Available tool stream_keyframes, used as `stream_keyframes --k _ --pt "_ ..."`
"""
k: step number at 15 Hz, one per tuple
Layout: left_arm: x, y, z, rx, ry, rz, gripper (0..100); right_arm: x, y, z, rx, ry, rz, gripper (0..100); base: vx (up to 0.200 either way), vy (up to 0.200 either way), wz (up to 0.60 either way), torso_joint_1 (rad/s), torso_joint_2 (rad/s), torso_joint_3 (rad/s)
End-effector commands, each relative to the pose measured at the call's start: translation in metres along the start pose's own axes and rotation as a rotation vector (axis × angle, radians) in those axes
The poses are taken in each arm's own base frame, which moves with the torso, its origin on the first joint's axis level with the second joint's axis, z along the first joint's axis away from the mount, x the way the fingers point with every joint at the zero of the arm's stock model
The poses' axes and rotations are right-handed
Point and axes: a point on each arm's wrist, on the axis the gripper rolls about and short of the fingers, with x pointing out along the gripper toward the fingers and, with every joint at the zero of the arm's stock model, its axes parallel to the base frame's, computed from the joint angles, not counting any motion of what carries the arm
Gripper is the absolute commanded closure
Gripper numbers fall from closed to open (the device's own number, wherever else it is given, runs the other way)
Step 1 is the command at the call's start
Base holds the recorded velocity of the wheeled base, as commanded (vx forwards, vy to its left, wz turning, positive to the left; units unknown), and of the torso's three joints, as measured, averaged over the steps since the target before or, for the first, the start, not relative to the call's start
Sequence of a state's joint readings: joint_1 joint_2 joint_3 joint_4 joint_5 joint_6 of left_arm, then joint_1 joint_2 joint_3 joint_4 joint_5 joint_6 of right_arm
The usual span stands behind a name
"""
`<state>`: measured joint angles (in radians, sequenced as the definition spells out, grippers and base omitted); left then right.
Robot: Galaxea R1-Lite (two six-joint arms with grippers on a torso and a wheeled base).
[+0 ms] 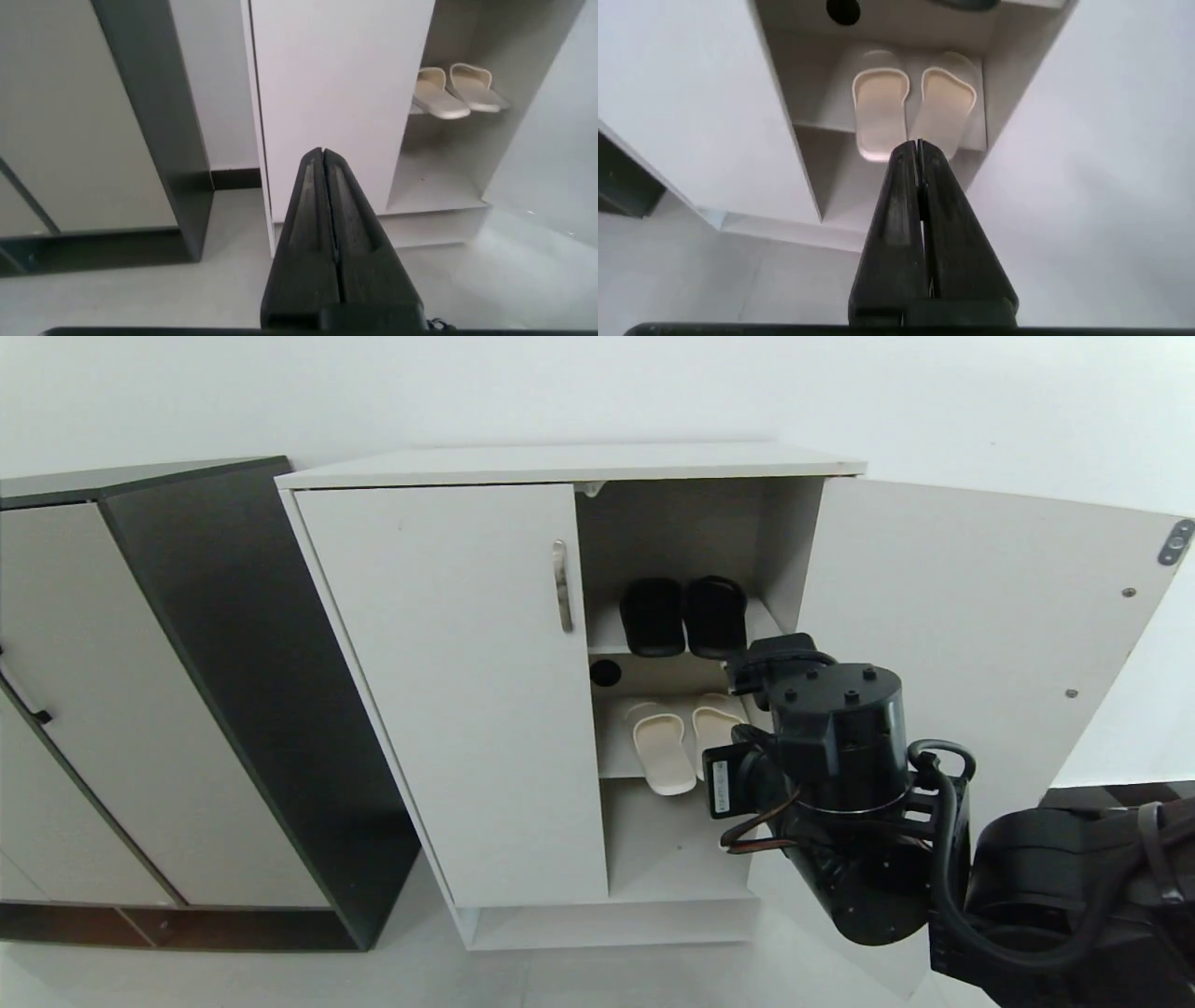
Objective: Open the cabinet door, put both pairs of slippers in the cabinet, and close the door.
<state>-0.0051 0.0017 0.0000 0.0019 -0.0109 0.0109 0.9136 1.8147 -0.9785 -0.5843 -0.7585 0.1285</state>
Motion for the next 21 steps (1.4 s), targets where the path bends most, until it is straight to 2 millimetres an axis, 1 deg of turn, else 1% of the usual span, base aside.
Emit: stream_keyframes --k 1,3,21 --pt "0.0001 0.0000 -0.0001 0.000 0.003 0.001 100 -0.0001 -0.0011 -0.0052 -0.018 0.004 0.003 100 -0.200 0.000 0.00 0.007 0.00 0.002" --pt "0.0001 0.0000 -0.0001 0.000 0.003 0.001 100 0.0003 -0.0022 -0.0059 -0.020 -0.003 0.002 100 -0.200 0.000 0.00 0.002 0.00 0.005" --pt "0.0001 0.0000 0.0001 0.000 0.001 0.001 100 0.0011 -0.0027 -0.0107 -0.035 0.011 0.002 100 0.000 0.000 0.00 0.000 0.00 0.000"
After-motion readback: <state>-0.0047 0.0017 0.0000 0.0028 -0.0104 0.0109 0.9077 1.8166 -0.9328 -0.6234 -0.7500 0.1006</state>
